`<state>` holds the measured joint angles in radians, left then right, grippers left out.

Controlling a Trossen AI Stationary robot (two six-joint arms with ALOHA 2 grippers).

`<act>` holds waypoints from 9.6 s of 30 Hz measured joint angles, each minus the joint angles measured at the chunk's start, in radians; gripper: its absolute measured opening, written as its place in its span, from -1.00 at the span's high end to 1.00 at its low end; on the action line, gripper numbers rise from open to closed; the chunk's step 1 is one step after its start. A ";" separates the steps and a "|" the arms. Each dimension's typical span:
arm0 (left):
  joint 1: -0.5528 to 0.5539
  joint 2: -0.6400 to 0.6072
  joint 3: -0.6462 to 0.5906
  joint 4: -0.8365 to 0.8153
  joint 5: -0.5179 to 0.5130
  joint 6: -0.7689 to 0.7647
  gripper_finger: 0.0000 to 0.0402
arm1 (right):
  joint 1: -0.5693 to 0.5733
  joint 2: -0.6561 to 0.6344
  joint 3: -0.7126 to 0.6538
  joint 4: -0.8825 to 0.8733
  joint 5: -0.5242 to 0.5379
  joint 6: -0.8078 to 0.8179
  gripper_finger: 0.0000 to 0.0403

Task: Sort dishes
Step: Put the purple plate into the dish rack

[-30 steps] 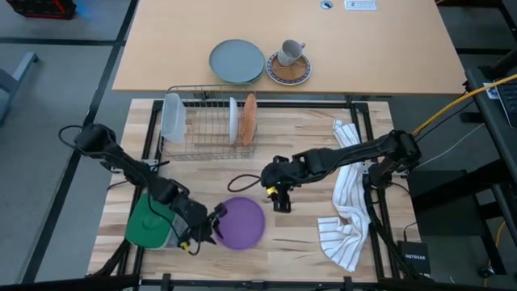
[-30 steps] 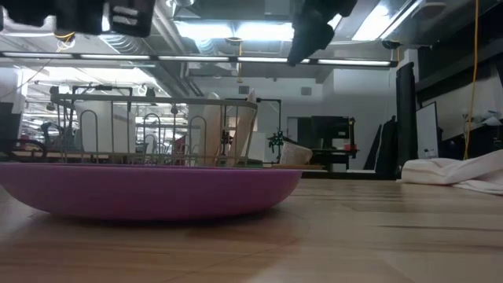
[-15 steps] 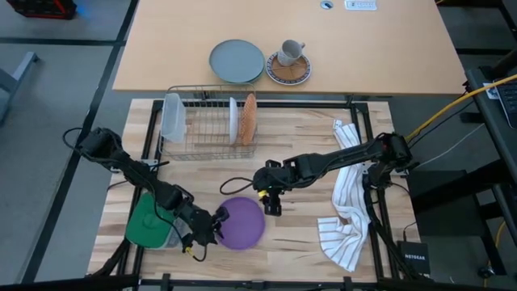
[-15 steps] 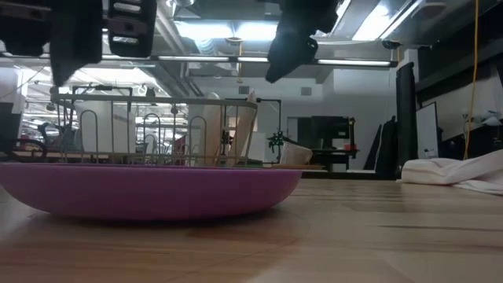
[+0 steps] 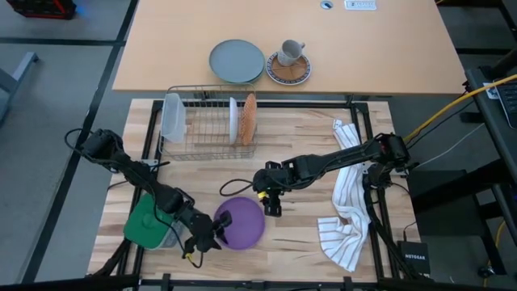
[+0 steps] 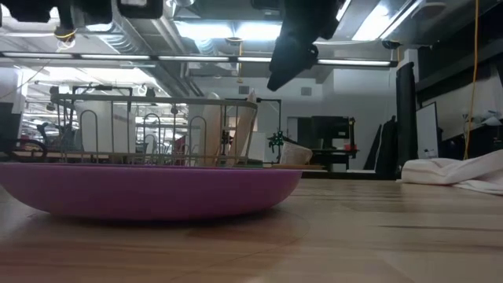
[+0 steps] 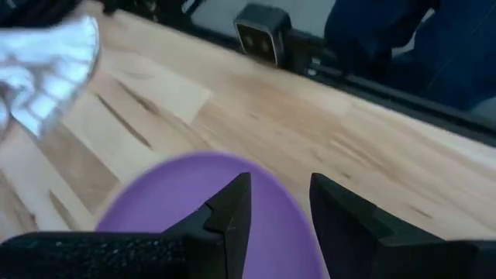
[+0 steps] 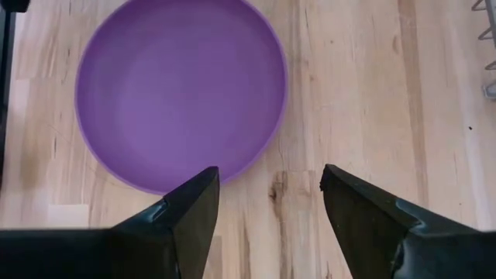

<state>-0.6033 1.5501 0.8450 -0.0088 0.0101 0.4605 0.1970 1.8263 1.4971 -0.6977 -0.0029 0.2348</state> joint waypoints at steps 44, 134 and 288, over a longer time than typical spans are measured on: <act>0.091 0.211 0.015 0.182 0.148 0.062 0.39 | 0.000 0.026 -0.002 -0.008 0.033 0.031 -0.15; 0.291 -0.349 0.014 0.346 -0.321 -0.645 1.00 | 0.137 -0.913 -0.683 0.419 0.501 -0.090 -0.15; 1.119 -0.756 -0.723 0.676 -0.193 -1.482 0.94 | 0.136 -0.741 -1.258 1.328 0.406 0.030 -0.15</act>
<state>0.5157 0.7946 0.1219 0.6673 -0.1832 -1.0212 0.3333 1.0850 0.2394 0.6304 0.4026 0.2649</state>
